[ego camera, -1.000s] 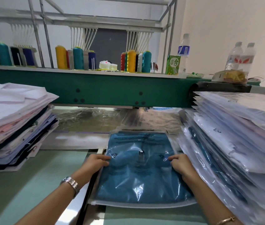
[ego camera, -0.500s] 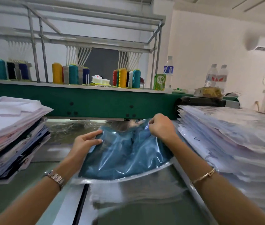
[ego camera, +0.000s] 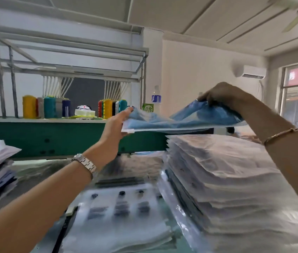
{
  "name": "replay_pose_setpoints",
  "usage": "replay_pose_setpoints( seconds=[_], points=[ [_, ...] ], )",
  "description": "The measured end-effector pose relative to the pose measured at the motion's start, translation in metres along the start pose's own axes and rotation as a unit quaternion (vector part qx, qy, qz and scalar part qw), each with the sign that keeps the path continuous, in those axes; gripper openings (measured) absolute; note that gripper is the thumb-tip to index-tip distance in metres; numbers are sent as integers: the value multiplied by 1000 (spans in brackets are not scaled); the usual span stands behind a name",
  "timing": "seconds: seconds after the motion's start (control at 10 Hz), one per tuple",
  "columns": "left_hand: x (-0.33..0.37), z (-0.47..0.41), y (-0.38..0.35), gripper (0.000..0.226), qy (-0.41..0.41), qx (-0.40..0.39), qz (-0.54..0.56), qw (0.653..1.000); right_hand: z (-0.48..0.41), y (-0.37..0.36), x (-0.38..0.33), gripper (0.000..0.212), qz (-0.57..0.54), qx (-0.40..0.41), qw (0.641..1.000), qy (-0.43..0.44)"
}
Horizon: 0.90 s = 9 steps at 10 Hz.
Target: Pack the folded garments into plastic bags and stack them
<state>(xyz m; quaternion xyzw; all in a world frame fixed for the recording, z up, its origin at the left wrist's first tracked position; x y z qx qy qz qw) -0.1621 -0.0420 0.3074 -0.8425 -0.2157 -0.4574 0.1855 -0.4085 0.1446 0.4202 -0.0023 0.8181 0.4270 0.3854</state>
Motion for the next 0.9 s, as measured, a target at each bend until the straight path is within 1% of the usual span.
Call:
replay_pose_setpoints(
  seconds=[0.1,0.2,0.3,0.4,0.5,0.6,0.7,0.8,0.9],
  points=[
    [-12,-25,-45,33,20,-38,-30,999,5,31,52,53,-67,32,997,-12],
    [-34,-46,-85,30,36,-90,-59,994,13,52,104,52,-88,51,994,-32],
    [-62,-54,-117,31,48,-120,-77,989,22,68,151,49,-89,78,991,-64],
    [-86,-58,-137,39,62,-119,-75,988,23,75,188,48,-97,85,988,-83],
    [-106,-57,-149,34,80,-139,-90,983,24,75,215,48,-82,57,988,-117],
    [-122,-58,-153,43,81,-153,-153,973,25,73,235,43,-72,38,986,-145],
    [-133,-55,-153,49,107,-164,-203,959,26,67,243,34,-17,-2,988,-151],
    [-144,-53,-150,47,126,-181,-217,951,21,60,248,26,103,-48,982,-150],
    [-134,-44,-138,50,92,-140,-179,969,24,61,231,27,167,-5,974,-153]
  ],
)
Point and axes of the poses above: each hand's wrist, its own z-axis away from the middle knuckle, its own y-axis out of the back of the hand, x = y × z, the point moved 9 cm from there along -z, towards the middle knuckle, and after that the axes turned 11 degrees about -x, right-handed, at the moved point
